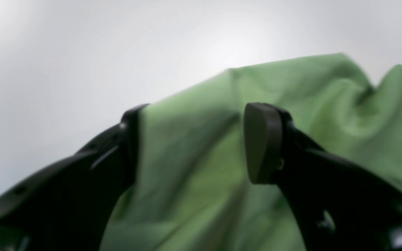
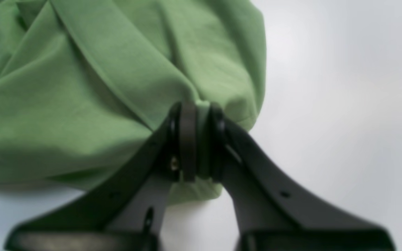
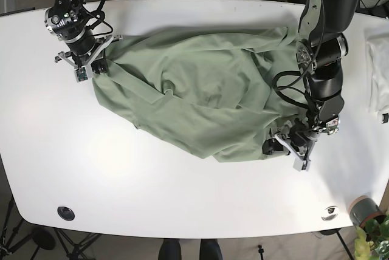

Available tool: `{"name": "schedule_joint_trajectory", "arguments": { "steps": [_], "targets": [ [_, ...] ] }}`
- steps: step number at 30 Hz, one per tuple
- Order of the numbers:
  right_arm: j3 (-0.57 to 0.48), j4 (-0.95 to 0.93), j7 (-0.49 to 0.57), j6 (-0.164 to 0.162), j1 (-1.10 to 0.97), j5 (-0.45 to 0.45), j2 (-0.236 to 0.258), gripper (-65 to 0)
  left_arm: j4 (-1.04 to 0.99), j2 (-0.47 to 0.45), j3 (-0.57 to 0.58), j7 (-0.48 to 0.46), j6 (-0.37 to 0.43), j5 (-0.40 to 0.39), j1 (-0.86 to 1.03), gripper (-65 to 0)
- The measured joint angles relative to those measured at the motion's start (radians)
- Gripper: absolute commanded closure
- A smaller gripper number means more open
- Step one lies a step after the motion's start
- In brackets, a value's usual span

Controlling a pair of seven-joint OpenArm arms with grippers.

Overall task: Fold the T-shirt properly
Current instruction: 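Pull the grasped fold with the left gripper away from the right gripper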

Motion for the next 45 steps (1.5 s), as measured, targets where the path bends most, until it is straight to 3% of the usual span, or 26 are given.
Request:
{"name": "schedule_joint_trajectory", "arguments": {
  "steps": [12, 14, 19, 20, 26, 33, 39, 45],
  "targets": [
    [0.003, 0.000, 0.000, 0.000, 0.000, 0.000, -0.015, 0.0, 0.008, 0.029, -0.005, 0.027, -0.003, -0.004, -0.003, -36.5],
    [0.002, 0.000, -0.001, 0.000, 0.000, 0.000, -0.022, 0.0, 0.008, 0.029, -0.003, 0.027, -0.003, -0.004, -0.003, -30.7],
    [0.001, 0.000, 0.000, 0.000, 0.000, 0.000, -0.023, 0.0, 0.007, 0.029, -0.002, 0.034, -0.002, 0.011, 0.002, -1.7],
    [0.001, 0.000, 0.000, 0.000, -0.001, 0.000, -0.023, 0.0, 0.006, 0.029, -0.002, 0.033, -0.003, 0.008, 0.006, 0.0],
    [0.001, 0.000, 0.000, 0.000, 0.000, 0.000, -0.023, 0.0, 0.009, 0.028, -0.002, 0.008, 0.020, -0.016, 0.026, 0.0],
    [0.001, 0.001, -0.003, 0.000, 0.013, -0.002, -0.023, 0.0, 0.145, 0.035, -0.003, 0.058, 0.029, 0.013, 0.077, 0.0],
    [0.003, 0.004, -0.006, 0.000, 0.048, -0.004, -0.022, 0.0, 0.307, 0.032, -0.005, 0.202, 0.035, 0.026, 0.105, 0.0],
    [0.004, 0.004, -0.004, 0.000, 0.106, -0.010, -0.019, 0.0, 0.442, 0.036, -0.006, 0.240, 0.034, 0.019, 0.111, 0.0]
  ]
}}
